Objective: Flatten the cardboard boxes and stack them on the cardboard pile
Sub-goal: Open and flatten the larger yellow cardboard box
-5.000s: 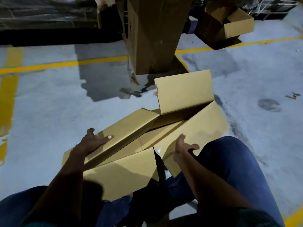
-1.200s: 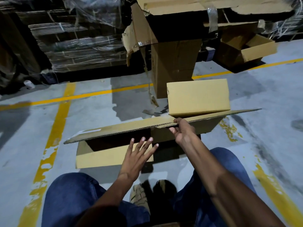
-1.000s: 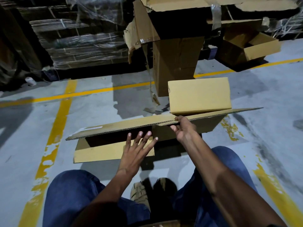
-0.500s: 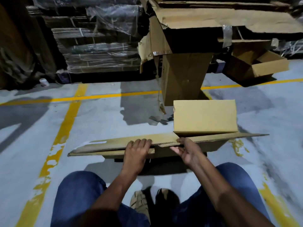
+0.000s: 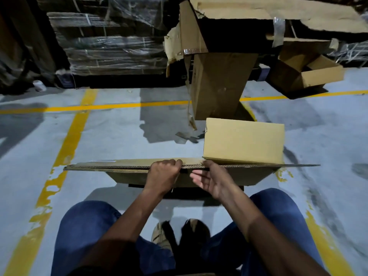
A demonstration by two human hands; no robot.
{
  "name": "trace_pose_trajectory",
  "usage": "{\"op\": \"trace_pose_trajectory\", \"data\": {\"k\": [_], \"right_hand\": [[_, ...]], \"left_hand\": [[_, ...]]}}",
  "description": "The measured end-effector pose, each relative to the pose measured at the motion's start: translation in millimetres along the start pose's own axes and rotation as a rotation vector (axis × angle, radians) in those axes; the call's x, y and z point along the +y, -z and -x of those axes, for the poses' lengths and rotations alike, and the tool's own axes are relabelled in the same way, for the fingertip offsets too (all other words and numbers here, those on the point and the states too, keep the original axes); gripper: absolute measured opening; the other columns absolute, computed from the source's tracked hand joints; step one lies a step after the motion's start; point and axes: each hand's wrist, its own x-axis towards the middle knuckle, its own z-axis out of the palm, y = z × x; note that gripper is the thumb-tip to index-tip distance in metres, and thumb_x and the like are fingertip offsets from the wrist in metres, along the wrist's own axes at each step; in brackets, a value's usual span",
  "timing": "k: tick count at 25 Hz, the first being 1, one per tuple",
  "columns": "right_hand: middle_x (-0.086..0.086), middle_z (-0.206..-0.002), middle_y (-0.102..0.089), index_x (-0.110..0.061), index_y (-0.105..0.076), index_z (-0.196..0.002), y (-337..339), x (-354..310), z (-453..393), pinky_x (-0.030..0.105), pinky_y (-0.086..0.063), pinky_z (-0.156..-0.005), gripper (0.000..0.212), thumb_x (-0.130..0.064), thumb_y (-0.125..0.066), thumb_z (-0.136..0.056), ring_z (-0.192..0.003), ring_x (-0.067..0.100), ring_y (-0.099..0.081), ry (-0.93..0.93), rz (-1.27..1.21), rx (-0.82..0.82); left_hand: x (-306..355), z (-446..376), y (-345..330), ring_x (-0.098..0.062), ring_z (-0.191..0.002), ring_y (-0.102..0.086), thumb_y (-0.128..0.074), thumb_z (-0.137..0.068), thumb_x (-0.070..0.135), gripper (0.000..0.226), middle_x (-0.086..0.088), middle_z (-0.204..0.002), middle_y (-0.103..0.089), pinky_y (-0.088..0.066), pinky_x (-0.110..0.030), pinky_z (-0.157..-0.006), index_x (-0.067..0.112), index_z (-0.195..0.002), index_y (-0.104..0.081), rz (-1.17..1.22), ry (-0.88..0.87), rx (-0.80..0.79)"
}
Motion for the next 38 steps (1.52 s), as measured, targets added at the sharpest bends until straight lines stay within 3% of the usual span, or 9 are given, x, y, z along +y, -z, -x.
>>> {"op": "trace_pose_trajectory", "data": {"k": [4, 8, 12, 16, 20, 23, 26, 31, 38], "right_hand": [[0.013, -0.072, -0.073, -0.006, -0.063, -0.090, 0.6, 1.6, 10.6, 0.021, -0.044, -0.043, 0.041, -0.042, -0.049, -0.102, -0.052, 0.024, -0.064, 0.092, 0.415, 0.026], [-0.003, -0.058, -0.071, -0.016, -0.066, -0.060, 19.3, -15.7, -2.0, 0.036, -0.058, -0.063, 0.047, -0.045, -0.055, -0.095, -0.054, 0.017, -0.068, 0.701, 0.818, 0.256], [-0.005, -0.058, -0.070, -0.014, -0.066, -0.065, 33.2, -41.1, -21.1, 0.046, -0.058, -0.062, 0.049, -0.052, -0.049, -0.090, -0.058, 0.017, -0.068, 0.940, 0.838, 0.341], [0.006, -0.093, -0.076, -0.015, -0.072, -0.097, 36.5, -52.4, -53.2, 0.035, -0.056, -0.078, 0.032, -0.043, -0.057, -0.093, -0.090, 0.026, -0.070, 0.860, 1.104, 0.365], [0.008, -0.146, -0.049, -0.021, -0.044, -0.145, 36.8, -50.7, -80.0, 0.047, -0.037, -0.105, 0.069, -0.061, -0.057, -0.090, -0.133, 0.033, -0.045, 0.498, 1.606, 0.163], [0.004, -0.149, -0.048, -0.026, -0.042, -0.147, 35.7, -57.9, -79.5, 0.046, -0.036, -0.110, 0.079, -0.077, -0.046, -0.086, -0.136, 0.028, -0.045, 0.241, 1.789, -0.128], [-0.001, -0.129, -0.064, -0.030, -0.052, -0.139, 38.2, -59.3, -66.7, 0.038, -0.045, -0.102, 0.073, -0.070, -0.066, -0.079, -0.124, 0.022, -0.056, 0.191, 1.772, -0.303], [0.004, -0.122, -0.067, -0.026, -0.062, -0.129, 35.1, -48.6, -52.6, 0.029, -0.044, -0.081, 0.055, -0.035, -0.081, -0.078, -0.113, 0.027, -0.061, 0.474, 1.911, -0.204], [0.010, -0.107, -0.070, -0.027, -0.066, -0.110, 22.4, -58.1, 8.4, 0.035, -0.038, -0.072, 0.022, -0.037, -0.062, -0.091, -0.104, 0.037, -0.063, 0.924, 2.035, 0.060]], "left_hand": [[4.2, -13.3, -7.1, -0.023, -0.040, -0.061, -0.091, -0.045, 0.023, 0.035, -0.003, -0.051, -0.063, -0.039, -0.021, -0.039, 0.017, -0.067, -0.065, 0.025, -0.077, 0.016], [-10.6, -20.3, -12.8, -0.023, -0.038, -0.059, -0.096, -0.041, 0.035, 0.044, -0.002, -0.049, -0.061, -0.034, -0.019, -0.039, 0.017, -0.064, -0.064, 0.078, -0.081, 0.128], [-8.6, -16.9, -16.2, -0.026, -0.052, -0.066, -0.090, -0.054, 0.054, 0.051, -0.004, -0.060, -0.066, -0.038, -0.025, -0.044, 0.017, -0.068, -0.058, 0.152, -0.145, 0.008], [0.8, -5.1, -26.0, -0.032, -0.097, -0.066, -0.064, -0.082, 0.063, 0.048, -0.009, -0.100, -0.071, -0.037, -0.033, -0.069, 0.018, -0.095, -0.057, 0.156, -0.141, -0.320], [4.3, -6.3, -27.1, -0.034, -0.099, -0.064, -0.063, -0.083, 0.063, 0.047, -0.010, -0.103, -0.070, -0.039, -0.034, -0.071, 0.018, -0.097, -0.058, 0.161, -0.136, -0.393], [-2.6, -13.1, -27.3, -0.035, -0.094, -0.064, -0.065, -0.080, 0.064, 0.047, -0.010, -0.098, -0.071, -0.039, -0.034, -0.071, 0.020, -0.088, -0.054, 0.206, -0.113, -0.376], [-5.3, -17.7, -29.2, -0.036, -0.094, -0.064, -0.066, -0.077, 0.067, 0.049, -0.011, -0.098, -0.071, -0.037, -0.034, -0.069, 0.022, -0.083, -0.048, 0.222, -0.097, -0.363], [-9.5, -20.2, -20.1, -0.036, -0.086, -0.066, -0.066, -0.078, 0.066, 0.051, -0.010, -0.090, -0.072, -0.032, -0.033, -0.062, 0.017, -0.086, -0.055, 0.224, -0.097, -0.177], [-14.0, -12.1, 22.3, -0.025, -0.051, -0.061, -0.090, -0.060, 0.045, 0.048, -0.001, -0.056, -0.059, -0.041, -0.025, -0.052, 0.015, -0.067, -0.053, 0.182, -0.164, 0.237]]}}
